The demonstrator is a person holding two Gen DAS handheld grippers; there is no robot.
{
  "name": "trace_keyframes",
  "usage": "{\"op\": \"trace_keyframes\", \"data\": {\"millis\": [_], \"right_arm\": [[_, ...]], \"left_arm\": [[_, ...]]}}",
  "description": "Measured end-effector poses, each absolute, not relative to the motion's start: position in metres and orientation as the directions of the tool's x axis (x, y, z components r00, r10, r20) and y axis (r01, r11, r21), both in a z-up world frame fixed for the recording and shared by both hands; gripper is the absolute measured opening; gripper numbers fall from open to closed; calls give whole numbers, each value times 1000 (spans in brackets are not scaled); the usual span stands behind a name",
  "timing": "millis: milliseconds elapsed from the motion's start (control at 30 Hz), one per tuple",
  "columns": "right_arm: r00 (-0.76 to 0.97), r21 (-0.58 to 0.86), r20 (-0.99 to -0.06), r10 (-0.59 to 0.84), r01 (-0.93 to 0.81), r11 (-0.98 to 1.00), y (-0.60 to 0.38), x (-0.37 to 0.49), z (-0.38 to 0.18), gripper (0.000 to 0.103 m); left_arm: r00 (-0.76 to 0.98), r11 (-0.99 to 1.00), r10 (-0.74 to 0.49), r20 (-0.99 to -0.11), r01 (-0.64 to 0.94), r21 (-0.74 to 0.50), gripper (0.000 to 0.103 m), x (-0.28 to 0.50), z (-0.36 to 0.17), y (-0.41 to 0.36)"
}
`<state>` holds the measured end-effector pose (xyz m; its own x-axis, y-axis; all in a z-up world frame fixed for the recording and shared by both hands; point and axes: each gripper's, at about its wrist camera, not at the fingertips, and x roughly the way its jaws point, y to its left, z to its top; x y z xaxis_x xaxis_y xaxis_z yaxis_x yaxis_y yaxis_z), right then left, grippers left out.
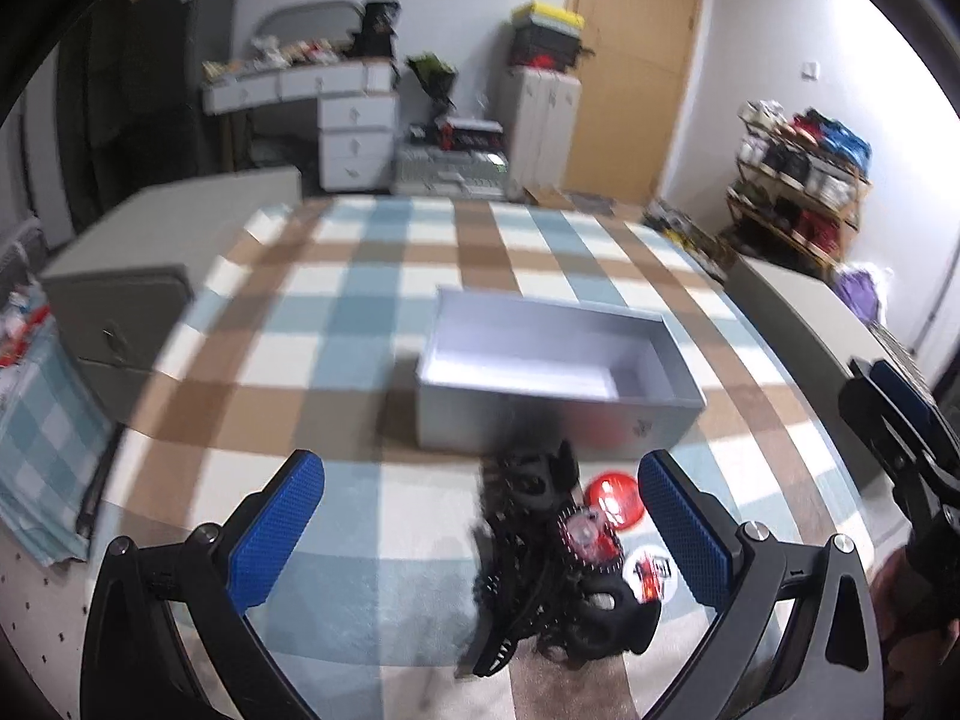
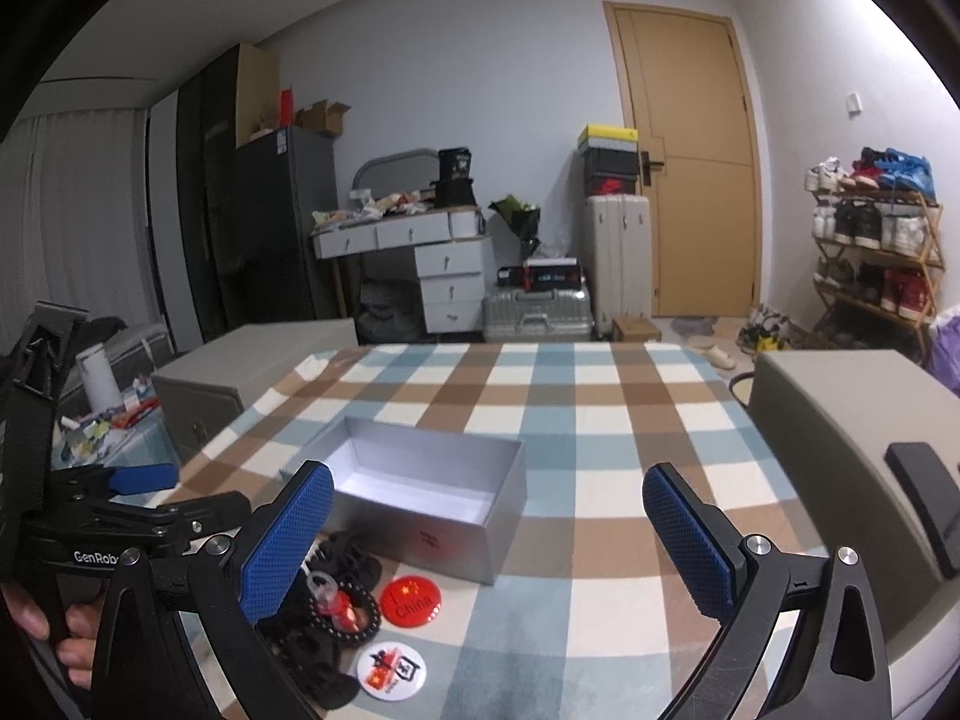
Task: Organize jewelry
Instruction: 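Lower the left tool onto a black claw clip and close it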
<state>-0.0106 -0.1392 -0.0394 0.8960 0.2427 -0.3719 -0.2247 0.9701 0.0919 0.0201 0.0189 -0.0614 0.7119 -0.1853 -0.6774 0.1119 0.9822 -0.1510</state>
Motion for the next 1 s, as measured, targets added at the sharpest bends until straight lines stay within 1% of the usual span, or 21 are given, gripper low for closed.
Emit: {"op": "trace_keyframes", "data": {"millis": [133,233,333,433,467,600,667,733,800,867,933,967,1000], "right_arm": [[873,113,-408,266,-241,964,-140,-2,-54,103],[853,131,-441,280,-247,960,-142,6,-65,103],[835,143,-469,290,-252,957,-142,12,-75,103],[820,155,-489,297,-254,955,-143,18,-82,103],[816,159,-494,299,-254,954,-143,18,-83,103],[800,169,-515,308,-257,952,-143,24,-90,103],[793,173,-523,311,-259,950,-142,27,-93,103],[774,189,-537,335,-277,942,-141,29,-96,103],[764,193,-543,348,-290,937,-139,30,-97,103],[762,184,-543,353,-302,935,-136,29,-97,103],[762,179,-543,353,-305,935,-134,29,-97,103],[759,180,-544,357,-309,934,-134,29,-97,103],[757,181,-546,359,-312,933,-134,30,-97,103]], "left_arm": [[650,963,-269,-711,176,-204,102,31,-75,17],[603,952,-305,-737,200,-231,101,41,-84,14],[546,930,-368,-753,221,-295,96,51,-91,15],[484,909,-416,-770,216,-356,95,62,-100,17],[470,904,-427,-773,214,-369,92,63,-102,16],[437,898,-440,-785,234,-373,88,66,-102,10],[417,901,-431,-800,237,-362,77,69,-106,9],[390,902,-428,-815,229,-365,71,71,-109,9],[380,903,-427,-821,224,-366,68,70,-111,10],[380,907,-418,-825,223,-357,57,71,-112,10],[368,904,-423,-828,227,-362,48,72,-112,12],[356,898,-437,-826,232,-375,46,72,-112,12],[353,897,-438,-827,234,-376,46,72,-112,12]]}}
